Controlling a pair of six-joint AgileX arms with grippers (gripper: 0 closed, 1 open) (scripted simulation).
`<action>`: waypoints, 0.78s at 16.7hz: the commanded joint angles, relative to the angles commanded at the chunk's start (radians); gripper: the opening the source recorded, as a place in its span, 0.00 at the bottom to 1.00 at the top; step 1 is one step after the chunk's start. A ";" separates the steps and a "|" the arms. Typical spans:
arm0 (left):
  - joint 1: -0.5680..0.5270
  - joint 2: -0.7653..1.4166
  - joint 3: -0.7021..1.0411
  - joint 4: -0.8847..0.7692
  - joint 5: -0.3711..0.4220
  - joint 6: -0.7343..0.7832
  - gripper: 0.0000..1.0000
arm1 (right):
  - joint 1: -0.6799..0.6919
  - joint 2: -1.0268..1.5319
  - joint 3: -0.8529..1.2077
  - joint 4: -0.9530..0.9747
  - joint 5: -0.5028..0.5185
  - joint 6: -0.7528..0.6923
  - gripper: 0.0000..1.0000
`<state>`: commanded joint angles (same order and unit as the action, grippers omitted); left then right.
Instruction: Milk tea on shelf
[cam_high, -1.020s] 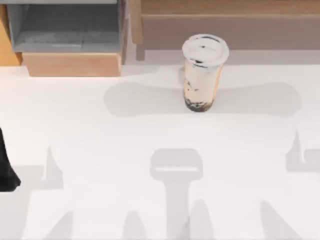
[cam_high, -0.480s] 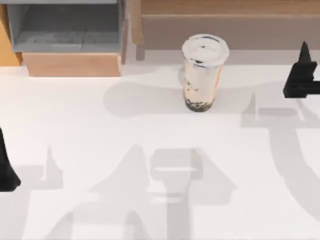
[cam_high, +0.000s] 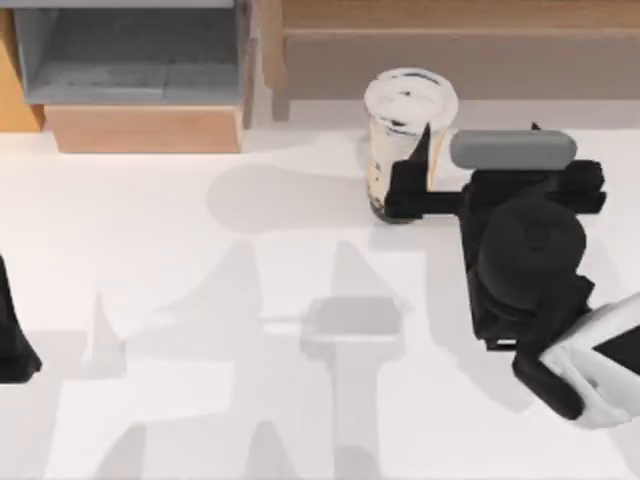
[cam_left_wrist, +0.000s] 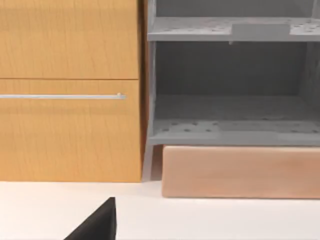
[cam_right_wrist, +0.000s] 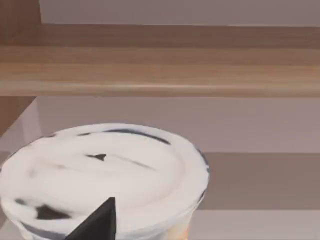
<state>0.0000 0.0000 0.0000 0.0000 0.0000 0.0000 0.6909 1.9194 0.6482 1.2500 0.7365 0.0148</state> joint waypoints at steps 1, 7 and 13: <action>0.000 0.000 0.000 0.000 0.000 0.000 1.00 | 0.028 0.073 0.025 0.049 0.028 -0.001 1.00; 0.000 0.000 0.000 0.000 0.000 0.000 1.00 | 0.134 0.338 0.116 0.231 0.131 -0.009 1.00; 0.000 0.000 0.000 0.000 0.000 0.000 1.00 | 0.134 0.347 0.116 0.236 0.133 -0.010 1.00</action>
<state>0.0000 0.0000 0.0000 0.0000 0.0000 0.0000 0.8248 2.2660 0.7645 1.4859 0.8696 0.0051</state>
